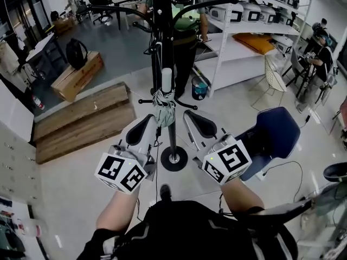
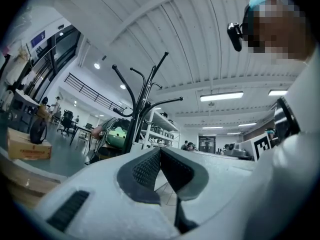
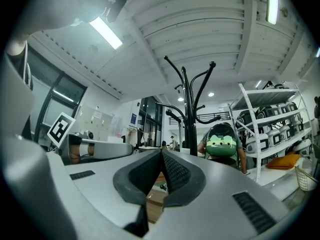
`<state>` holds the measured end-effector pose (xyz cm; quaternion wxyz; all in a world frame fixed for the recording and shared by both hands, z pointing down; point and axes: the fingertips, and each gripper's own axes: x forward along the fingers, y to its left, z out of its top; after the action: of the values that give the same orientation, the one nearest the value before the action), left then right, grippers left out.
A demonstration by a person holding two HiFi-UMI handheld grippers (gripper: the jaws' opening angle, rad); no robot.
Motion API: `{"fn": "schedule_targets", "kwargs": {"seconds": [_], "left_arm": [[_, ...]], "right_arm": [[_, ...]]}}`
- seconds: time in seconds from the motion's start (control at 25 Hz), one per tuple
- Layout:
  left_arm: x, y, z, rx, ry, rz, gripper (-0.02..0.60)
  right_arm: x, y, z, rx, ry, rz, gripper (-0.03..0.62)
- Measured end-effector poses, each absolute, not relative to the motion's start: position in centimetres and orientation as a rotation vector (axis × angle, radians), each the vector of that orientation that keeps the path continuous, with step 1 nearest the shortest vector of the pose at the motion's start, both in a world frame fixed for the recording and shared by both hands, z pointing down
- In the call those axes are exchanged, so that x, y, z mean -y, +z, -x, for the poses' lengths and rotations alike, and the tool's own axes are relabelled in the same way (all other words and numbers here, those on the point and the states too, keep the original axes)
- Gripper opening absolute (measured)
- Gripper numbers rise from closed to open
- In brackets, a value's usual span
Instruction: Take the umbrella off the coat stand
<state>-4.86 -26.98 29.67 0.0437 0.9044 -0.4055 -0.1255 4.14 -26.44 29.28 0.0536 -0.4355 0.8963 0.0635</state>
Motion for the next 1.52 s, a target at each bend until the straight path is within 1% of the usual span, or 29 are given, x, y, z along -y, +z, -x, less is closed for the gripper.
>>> {"fn": "schedule_targets", "kwargs": {"seconds": [0.36,1.0,1.08,1.16,1.32,1.52], "left_arm": [[33.1,26.7,6.3,1.200,-0.432,-2.835,0.012],[42.4,23.3,5.6,0.980,-0.397,-2.990,0.015],[42.9,23.1,5.4,0.931,-0.393,-3.009,0.028],[43.2,22.8,4.9,0.876,-0.387,-3.026,0.065],[43.4,22.0,3.9,0.809,-0.388,-3.064,0.069],[44.3,22.2,3.4,0.777,-0.323,-3.073,0.069]], "right_arm": [[31.6,27.4,-2.1,-2.696,0.220,1.350,0.005],[39.5,24.1,0.3,-2.618,0.271,1.423,0.008],[40.1,23.9,0.4,-2.611,0.271,1.430,0.021],[40.6,23.5,0.4,-2.608,0.271,1.428,0.071],[41.5,22.6,0.1,-2.591,0.243,1.404,0.071],[42.5,21.8,1.2,-2.653,0.246,1.317,0.071]]}}
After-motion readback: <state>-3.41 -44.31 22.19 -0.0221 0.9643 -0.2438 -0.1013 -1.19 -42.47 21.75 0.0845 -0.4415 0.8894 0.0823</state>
